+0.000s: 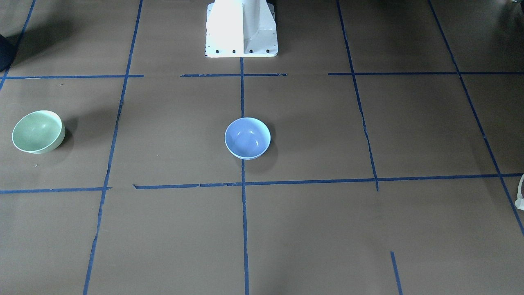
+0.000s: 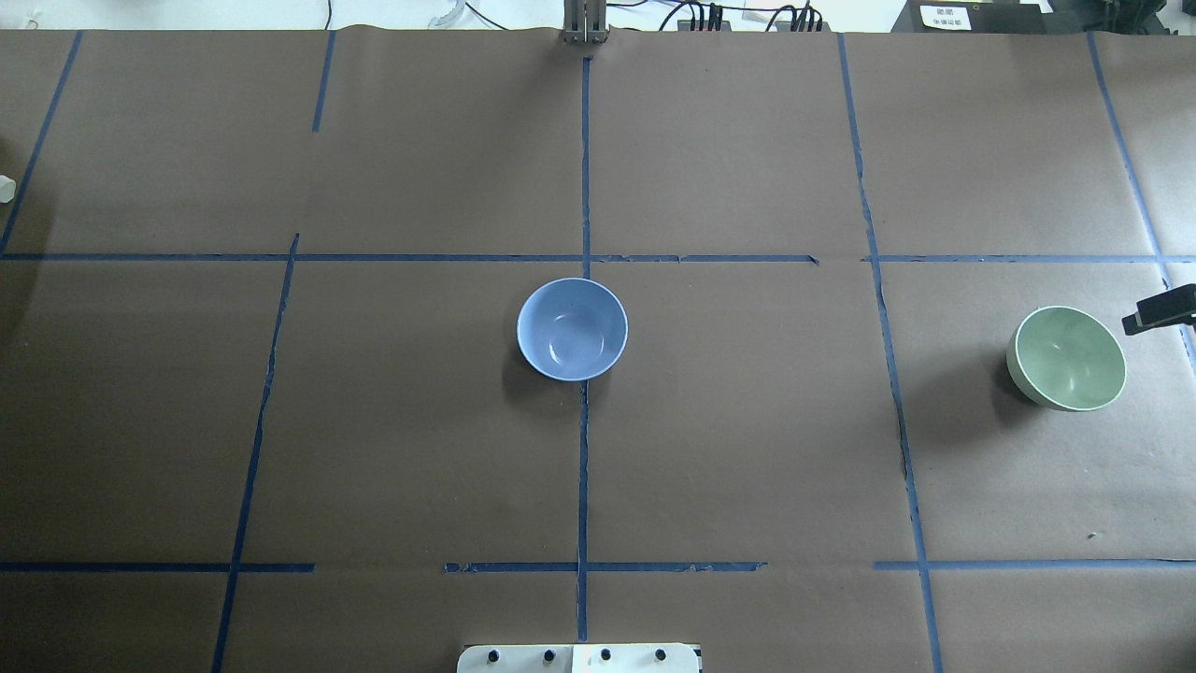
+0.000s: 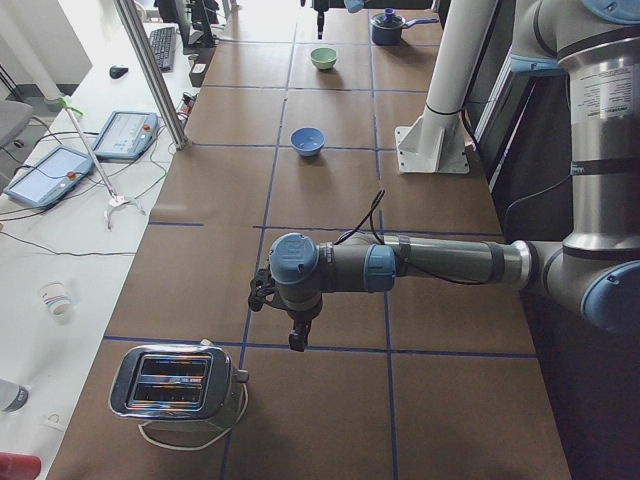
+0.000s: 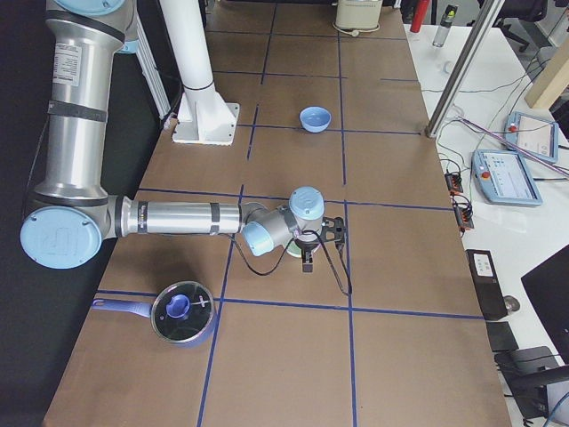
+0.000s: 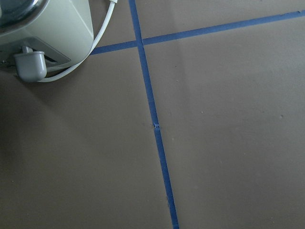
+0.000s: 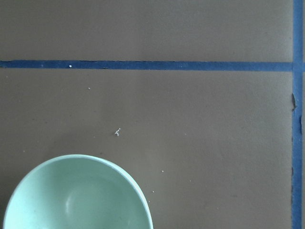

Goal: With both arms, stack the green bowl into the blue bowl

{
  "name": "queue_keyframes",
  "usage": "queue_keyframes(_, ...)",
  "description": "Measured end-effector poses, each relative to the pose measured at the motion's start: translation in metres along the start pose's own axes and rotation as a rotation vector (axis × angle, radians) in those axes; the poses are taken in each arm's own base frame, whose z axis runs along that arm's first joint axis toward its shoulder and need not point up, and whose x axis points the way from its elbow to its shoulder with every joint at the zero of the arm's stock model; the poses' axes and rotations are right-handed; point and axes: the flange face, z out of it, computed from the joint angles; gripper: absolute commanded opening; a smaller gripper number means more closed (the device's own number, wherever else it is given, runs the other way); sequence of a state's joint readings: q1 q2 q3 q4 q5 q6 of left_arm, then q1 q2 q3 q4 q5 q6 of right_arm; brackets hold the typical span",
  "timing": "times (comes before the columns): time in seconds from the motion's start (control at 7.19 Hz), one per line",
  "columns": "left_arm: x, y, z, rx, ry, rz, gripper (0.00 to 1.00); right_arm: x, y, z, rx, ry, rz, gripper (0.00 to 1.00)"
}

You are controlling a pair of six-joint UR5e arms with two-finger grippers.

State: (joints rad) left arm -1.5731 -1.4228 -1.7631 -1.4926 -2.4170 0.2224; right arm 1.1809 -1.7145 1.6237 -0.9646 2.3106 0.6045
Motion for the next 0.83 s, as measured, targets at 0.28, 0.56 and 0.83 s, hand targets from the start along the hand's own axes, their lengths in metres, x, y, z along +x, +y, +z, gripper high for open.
queue_keyframes(0.28, -0.001, 0.0, 0.001, 0.002, 0.001, -0.001, 1.0, -0.011, 0.01, 0.032, 0.013, -0.032, 0.01, 0.48)
queue_keyframes(0.56, -0.002, 0.0, 0.002, 0.0, 0.002, -0.004, 1.0, -0.012, 0.016, 0.041, 0.006, -0.034, 0.012, 0.02)
queue_keyframes(0.83, -0.003, -0.001, 0.003, -0.003, 0.002, -0.011, 1.0, -0.01, 0.016, 0.042, 0.017, -0.018, 0.015, 0.0)
